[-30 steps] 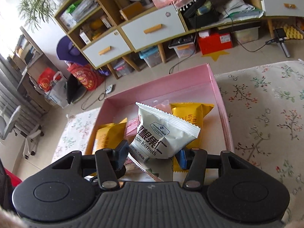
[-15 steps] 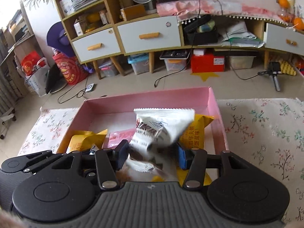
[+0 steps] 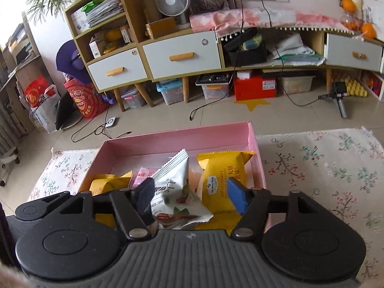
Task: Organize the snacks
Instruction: 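Carry both packets into the pink-lined box and open both tools, then withdraw both tools from the box back over the snack pile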
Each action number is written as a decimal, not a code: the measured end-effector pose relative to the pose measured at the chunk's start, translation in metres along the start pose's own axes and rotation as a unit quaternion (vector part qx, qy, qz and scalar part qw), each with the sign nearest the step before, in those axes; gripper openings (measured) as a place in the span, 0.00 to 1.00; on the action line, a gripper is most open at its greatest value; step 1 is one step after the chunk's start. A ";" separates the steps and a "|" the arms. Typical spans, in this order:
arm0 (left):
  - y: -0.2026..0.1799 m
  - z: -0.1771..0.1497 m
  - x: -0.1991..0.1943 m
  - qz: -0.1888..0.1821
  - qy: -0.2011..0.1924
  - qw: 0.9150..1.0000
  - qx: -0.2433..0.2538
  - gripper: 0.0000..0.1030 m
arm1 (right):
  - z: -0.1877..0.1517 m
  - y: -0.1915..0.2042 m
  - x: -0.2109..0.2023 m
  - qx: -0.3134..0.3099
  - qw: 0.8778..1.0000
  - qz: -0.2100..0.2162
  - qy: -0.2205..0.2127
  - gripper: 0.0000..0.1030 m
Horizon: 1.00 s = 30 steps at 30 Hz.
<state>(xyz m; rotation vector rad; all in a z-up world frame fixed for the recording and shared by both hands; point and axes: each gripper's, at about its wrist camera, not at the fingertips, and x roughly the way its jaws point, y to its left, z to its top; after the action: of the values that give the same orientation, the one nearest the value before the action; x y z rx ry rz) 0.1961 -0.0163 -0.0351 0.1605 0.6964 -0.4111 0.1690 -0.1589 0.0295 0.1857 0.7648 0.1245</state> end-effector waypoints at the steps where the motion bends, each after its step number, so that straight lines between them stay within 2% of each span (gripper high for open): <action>1: -0.001 0.000 -0.002 0.000 0.001 1.000 0.001 0.66 | 0.000 0.000 -0.001 -0.002 1.000 -0.001 0.000 0.69; 3: -0.002 -0.001 -0.007 0.000 0.004 1.000 0.000 0.68 | -0.001 -0.001 -0.004 -0.004 1.000 -0.003 0.002 0.72; 7: -0.004 -0.002 -0.022 0.000 -0.001 1.000 -0.005 0.81 | -0.004 -0.005 -0.014 -0.006 1.000 -0.005 0.002 0.78; 9: -0.005 -0.003 -0.030 0.005 -0.006 1.000 -0.011 0.84 | -0.005 -0.006 -0.018 -0.007 1.000 -0.006 0.002 0.82; 19: -0.003 -0.007 -0.067 0.020 -0.008 0.999 -0.045 0.89 | -0.017 -0.014 -0.044 -0.004 1.000 -0.009 0.006 0.89; 25: -0.004 -0.018 -0.088 0.017 0.001 0.997 -0.074 0.92 | -0.028 -0.017 -0.061 -0.010 1.000 -0.007 0.008 0.93; 30: -0.008 -0.031 -0.103 0.018 0.017 0.997 -0.079 0.93 | -0.037 -0.019 -0.073 -0.015 1.000 -0.012 0.012 0.94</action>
<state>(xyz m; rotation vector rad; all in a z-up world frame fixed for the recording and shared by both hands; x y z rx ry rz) 0.1034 0.0174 0.0090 0.0305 0.7558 -0.3190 0.0918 -0.1862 0.0488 0.1477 0.7879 0.1162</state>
